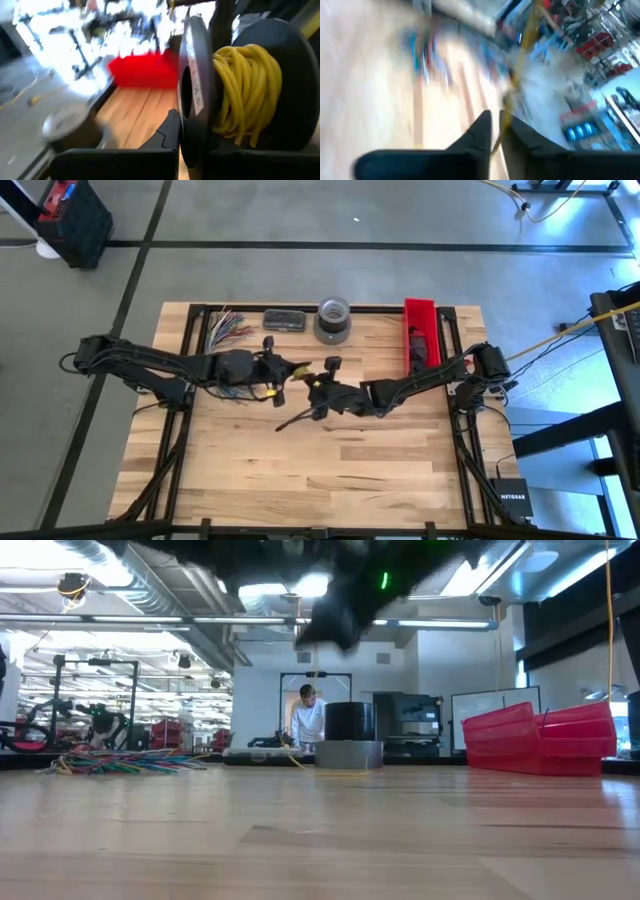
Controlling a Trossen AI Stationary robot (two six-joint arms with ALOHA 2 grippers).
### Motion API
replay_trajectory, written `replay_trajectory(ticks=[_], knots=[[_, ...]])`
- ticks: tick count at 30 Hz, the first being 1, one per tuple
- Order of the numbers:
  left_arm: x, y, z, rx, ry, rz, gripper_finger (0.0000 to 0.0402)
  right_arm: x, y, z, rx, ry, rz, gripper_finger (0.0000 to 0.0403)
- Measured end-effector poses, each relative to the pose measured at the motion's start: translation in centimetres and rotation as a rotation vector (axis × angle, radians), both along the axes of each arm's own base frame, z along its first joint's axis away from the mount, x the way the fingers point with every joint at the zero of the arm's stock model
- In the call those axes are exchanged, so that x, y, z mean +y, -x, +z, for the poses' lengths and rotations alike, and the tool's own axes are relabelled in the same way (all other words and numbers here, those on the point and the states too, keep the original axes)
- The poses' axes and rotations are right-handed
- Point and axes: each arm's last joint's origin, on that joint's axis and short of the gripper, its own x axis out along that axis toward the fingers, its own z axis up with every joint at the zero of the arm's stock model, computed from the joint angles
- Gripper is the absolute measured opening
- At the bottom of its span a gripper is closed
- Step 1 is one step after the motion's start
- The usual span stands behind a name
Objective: Coil cords
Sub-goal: Coil the yellow wire onto the spool
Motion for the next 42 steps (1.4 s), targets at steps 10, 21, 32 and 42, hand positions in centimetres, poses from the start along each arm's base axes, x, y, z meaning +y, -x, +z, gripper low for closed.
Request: replay_trajectory(ticks=[10,21,32,42], knots=[[-0.1,0.4,-0.1,0.043,-0.024,0.004,0.0,1.7,3.0,2.4,0.145,0.094,0.002,0.0152],[-0.2,1.0,-0.1,0.077,-0.03,0.005,0.0,0.9,6.4,1.7,0.158,-0.3,0.082,0.0156],[-0.3,1.0,-0.2,0.084,-0.029,0.005,0.0,0.2,5.4,-3.9,-0.341,-0.367,0.3,0.0156],[-0.5,1.0,-0.4,0.101,-0.031,-0.003,0.0,-0.1,1.1,-6.8,-0.297,-0.414,0.333,0.0156]])
